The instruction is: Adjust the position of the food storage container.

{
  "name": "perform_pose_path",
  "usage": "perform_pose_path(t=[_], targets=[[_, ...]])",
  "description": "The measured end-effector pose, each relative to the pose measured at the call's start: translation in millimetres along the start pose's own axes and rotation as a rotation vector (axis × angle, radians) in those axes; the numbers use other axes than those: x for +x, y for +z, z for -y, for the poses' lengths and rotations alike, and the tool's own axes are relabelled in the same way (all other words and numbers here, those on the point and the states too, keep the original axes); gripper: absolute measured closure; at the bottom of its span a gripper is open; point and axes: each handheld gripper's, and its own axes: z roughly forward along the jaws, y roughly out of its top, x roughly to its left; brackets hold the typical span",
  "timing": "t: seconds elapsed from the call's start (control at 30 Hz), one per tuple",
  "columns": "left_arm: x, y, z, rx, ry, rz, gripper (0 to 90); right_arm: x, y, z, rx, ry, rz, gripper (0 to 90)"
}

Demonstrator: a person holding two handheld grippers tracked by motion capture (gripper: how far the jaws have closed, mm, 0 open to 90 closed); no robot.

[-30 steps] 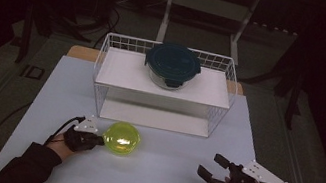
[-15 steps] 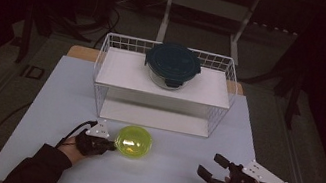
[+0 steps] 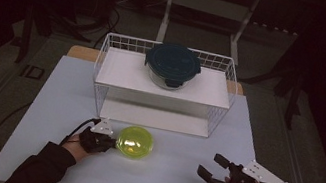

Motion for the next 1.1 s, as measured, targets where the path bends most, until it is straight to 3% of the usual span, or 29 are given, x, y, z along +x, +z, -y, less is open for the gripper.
perform_pose_path(t=[0.27,1.1], targets=[[-7.6,6.7,-7.4,0.008,0.029,0.003,88.7,0.8,1.2,0.6,0.002,-0.006,0.000,18.4],[-18.6,33.0,-27.5,-0.017,0.027,0.060,88.7,0.3,1.0,1.6,0.001,-0.008,0.000,18.4]])
